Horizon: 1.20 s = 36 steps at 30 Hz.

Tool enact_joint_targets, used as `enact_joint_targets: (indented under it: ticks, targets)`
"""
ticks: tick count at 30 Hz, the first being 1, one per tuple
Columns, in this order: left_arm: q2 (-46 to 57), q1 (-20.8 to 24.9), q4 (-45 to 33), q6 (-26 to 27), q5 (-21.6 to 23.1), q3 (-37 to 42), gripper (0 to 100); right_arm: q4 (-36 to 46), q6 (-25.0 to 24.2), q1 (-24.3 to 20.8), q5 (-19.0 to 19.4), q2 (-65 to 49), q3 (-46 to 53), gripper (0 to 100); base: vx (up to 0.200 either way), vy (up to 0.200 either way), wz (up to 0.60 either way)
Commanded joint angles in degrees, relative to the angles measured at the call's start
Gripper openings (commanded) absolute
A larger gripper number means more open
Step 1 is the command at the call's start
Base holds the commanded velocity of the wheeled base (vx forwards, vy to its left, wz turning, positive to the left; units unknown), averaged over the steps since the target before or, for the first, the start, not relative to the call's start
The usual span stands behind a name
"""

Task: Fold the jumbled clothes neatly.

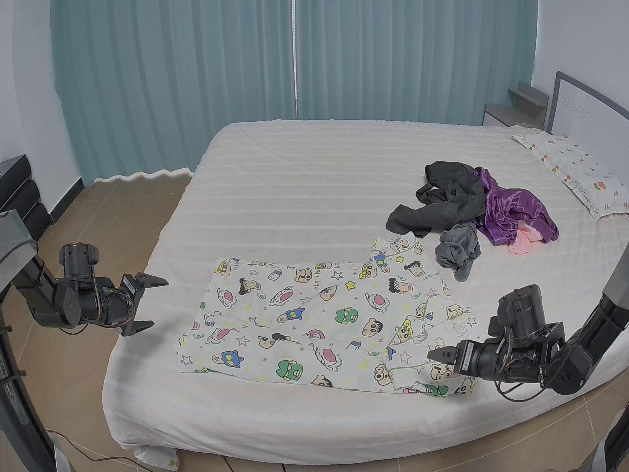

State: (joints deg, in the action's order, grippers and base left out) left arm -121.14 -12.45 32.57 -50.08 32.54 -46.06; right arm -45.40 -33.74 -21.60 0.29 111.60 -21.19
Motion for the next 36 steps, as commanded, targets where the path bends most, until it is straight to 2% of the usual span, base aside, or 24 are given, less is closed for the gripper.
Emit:
enact_joint_targets:
  ticks: [1, 12, 19, 26, 32, 36]
  targets:
    - [-0.15, -0.03, 0.03, 0.16, -0.02, 0.0, 100, -5.4, 2.28, 4.38, 2.61, 6.7, 4.14, 100, 0.0, 0.0, 0.0]
    - [-0.33, 0.05, 0.03, 0.6, -0.02, 0.18, 100, -6.72, 1.84, 4.2, 2.87, 8.72, 3.43, 100, 0.0, 0.0, 0.0]
    - [-0.33, 0.14, 0.03, 0.6, -0.02, 0.18, 100, -13.31, 1.49, 4.11, 2.7, 8.81, 3.61, 100, 0.0, 0.0, 0.0]
    - [-0.33, 0.14, 0.03, 0.6, -0.02, 0.09, 100, -14.54, 1.4, 3.85, 2.78, 10.91, 3.61, 100, 0.0, 0.0, 0.0]
    - [-0.41, 0.14, 0.03, 0.68, -0.02, 0.09, 100, -19.73, -2.47, 2.97, 2.43, 12.58, 3.87, 100, 0.0, 0.0, 0.0]
    - [-0.41, 0.14, 0.03, 0.68, -0.11, 0.09, 100, -20.87, -2.64, 2.79, 2.26, 12.5, 4.14, 100, 0.0, 0.0, 0.0]
